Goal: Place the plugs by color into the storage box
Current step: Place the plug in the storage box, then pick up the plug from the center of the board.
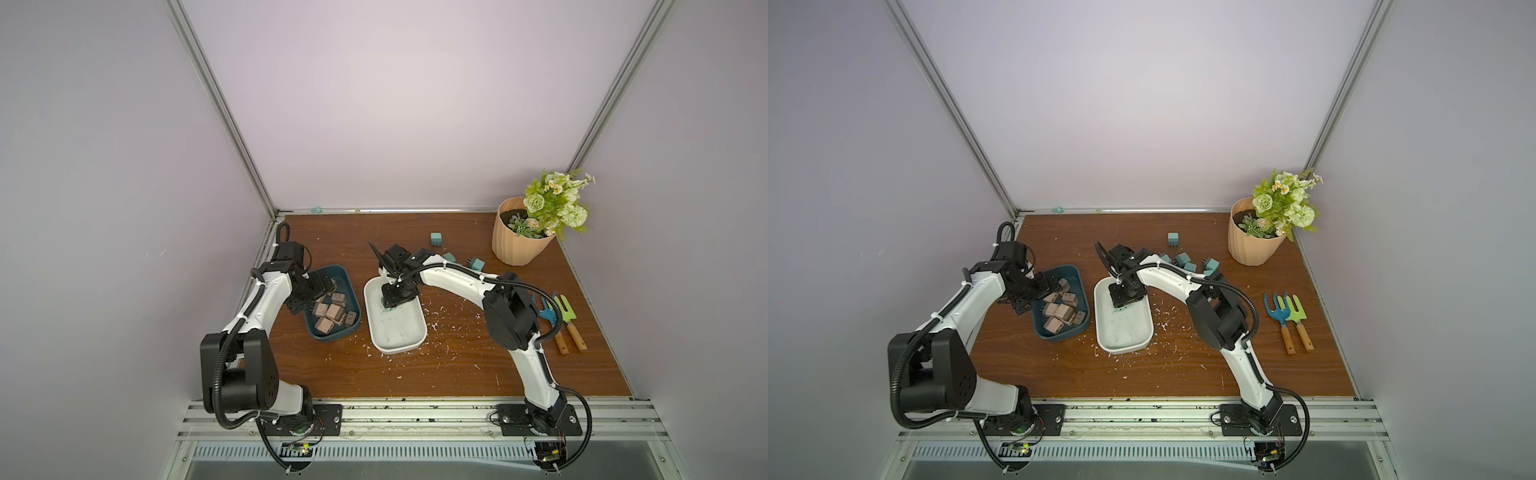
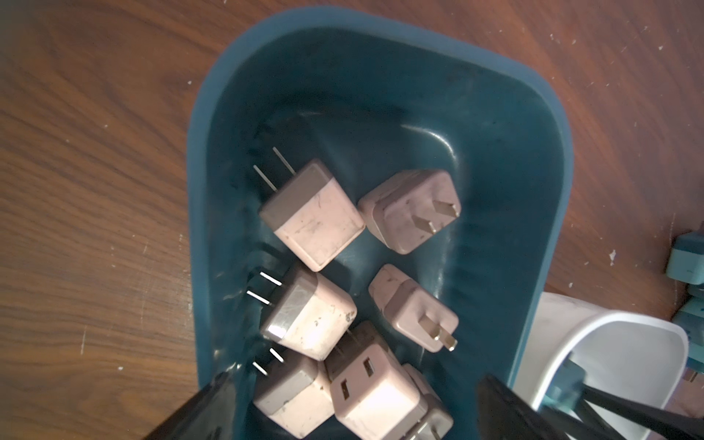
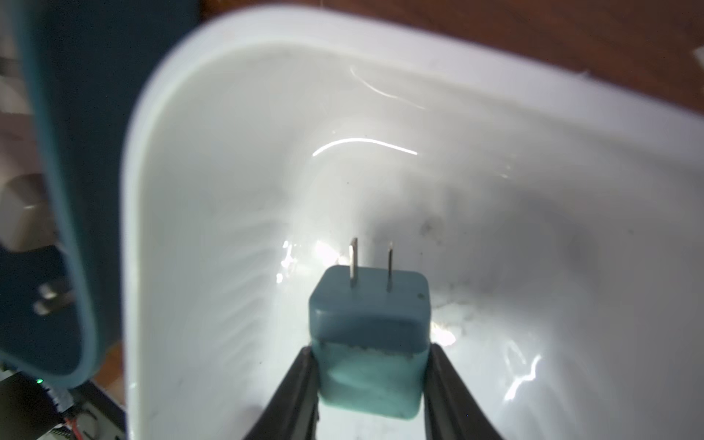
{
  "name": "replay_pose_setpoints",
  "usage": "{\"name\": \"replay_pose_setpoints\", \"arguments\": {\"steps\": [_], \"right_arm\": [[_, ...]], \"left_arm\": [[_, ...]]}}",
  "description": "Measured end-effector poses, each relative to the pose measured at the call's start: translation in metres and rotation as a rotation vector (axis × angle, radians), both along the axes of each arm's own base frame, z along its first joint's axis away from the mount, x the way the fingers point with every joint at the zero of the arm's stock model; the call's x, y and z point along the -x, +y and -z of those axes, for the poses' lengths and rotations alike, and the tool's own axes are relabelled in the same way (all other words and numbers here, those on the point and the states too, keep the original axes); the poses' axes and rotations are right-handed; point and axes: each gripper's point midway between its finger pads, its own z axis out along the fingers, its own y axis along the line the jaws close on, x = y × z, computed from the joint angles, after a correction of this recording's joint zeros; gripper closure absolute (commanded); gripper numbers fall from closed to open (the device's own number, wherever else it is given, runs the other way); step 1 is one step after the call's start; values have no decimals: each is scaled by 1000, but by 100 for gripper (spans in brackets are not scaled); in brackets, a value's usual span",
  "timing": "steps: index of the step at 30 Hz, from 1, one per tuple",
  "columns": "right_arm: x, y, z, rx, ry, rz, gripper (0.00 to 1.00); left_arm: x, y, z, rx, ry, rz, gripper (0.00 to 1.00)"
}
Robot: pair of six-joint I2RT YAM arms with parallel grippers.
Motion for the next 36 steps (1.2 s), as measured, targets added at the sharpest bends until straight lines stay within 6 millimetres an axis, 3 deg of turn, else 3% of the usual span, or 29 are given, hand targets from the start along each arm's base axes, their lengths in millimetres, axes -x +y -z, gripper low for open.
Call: {"name": "replay_pose_setpoints", "arguments": {"steps": [3,9,14,17,20,22,24,26,28,30,36], "right_arm": [[-4,12,3,-7,-9,-17,56],[-10,25,-8,-10,-52,-45,33],[-15,21,-32,-5,-80,-32,25],[-22,5,-60,-8,-112,5,23],[-44,-27,-104,-33,-189,86,22],[-61,-63,-126,-42,-226,165,21],[-78,-105,-135,-30,-249,256,20],[-96,-146,-130,5,-250,346,20],[-113,-187,-111,58,-229,433,19],[-122,-214,-88,107,-196,484,19],[-136,-243,-34,179,-111,517,20]], "left_arm": [[2,0,2,0,3,0,0],[3,0,2,1,6,-1,0],[3,0,2,1,5,0,0],[3,0,2,1,5,0,0],[3,0,2,1,5,0,0],[3,0,2,1,5,0,1],[3,0,2,1,5,0,0],[3,0,2,1,5,0,0],[3,0,2,2,5,0,0],[3,-1,2,2,5,0,0],[3,-1,2,6,5,1,0]]}}
